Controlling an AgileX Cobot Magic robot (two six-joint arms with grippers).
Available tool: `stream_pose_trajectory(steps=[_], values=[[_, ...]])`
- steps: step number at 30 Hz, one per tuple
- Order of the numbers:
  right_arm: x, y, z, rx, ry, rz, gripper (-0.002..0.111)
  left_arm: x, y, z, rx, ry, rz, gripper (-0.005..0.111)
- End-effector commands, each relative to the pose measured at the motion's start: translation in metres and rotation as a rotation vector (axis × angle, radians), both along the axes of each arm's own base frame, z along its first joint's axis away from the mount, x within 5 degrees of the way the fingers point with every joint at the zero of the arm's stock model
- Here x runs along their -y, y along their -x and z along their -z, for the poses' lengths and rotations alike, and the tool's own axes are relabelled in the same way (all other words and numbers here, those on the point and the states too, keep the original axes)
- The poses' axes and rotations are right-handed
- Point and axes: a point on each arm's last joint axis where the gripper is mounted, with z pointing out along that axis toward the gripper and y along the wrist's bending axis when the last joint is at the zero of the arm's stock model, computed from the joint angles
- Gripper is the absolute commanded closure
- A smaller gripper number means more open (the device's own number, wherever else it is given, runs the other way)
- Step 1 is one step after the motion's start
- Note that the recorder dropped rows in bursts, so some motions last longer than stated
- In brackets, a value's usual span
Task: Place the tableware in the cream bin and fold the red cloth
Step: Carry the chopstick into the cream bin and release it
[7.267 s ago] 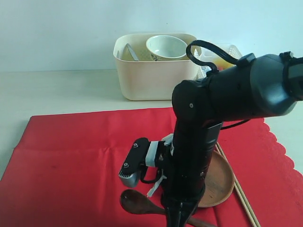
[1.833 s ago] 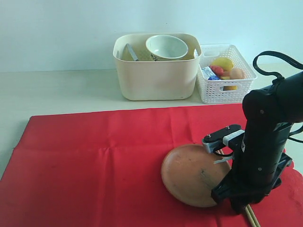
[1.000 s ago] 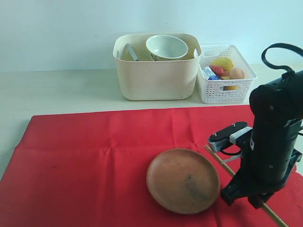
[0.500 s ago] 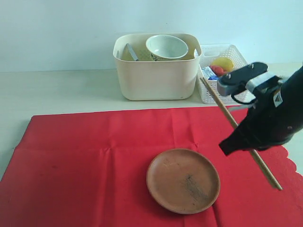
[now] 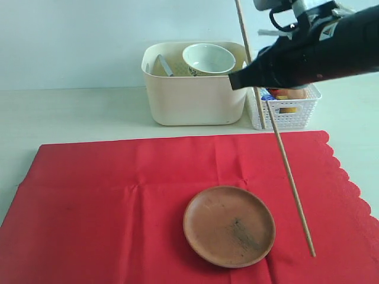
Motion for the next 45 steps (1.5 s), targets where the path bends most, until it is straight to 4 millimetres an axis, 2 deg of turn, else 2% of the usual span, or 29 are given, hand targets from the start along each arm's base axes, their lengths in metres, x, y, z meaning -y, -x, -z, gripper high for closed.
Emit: stream_pose_trajectory(steps=[1, 20, 33, 41, 45], values=[[-0.011, -0.025, -0.009, 0.105, -0.039, 0.014, 0.108, 0.000, 0.000, 0.000, 0.013, 0.007, 0.006, 0.107], [-0.052, -0.109, -0.007, 0.169, -0.007, -0.027, 0.108, 0.000, 0.000, 0.000, 0.013, 0.007, 0.006, 0.107], [-0.083, -0.174, 0.016, 0.222, -0.030, -0.026, 0.108, 0.000, 0.000, 0.000, 0.013, 0.007, 0.006, 0.107], [-0.095, -0.199, 0.043, 0.265, 0.024, -0.061, 0.108, 0.000, 0.000, 0.000, 0.013, 0.007, 0.006, 0.107], [-0.098, -0.201, 0.049, 0.283, 0.058, -0.103, 0.108, 0.000, 0.000, 0.000, 0.013, 0.007, 0.006, 0.107]])
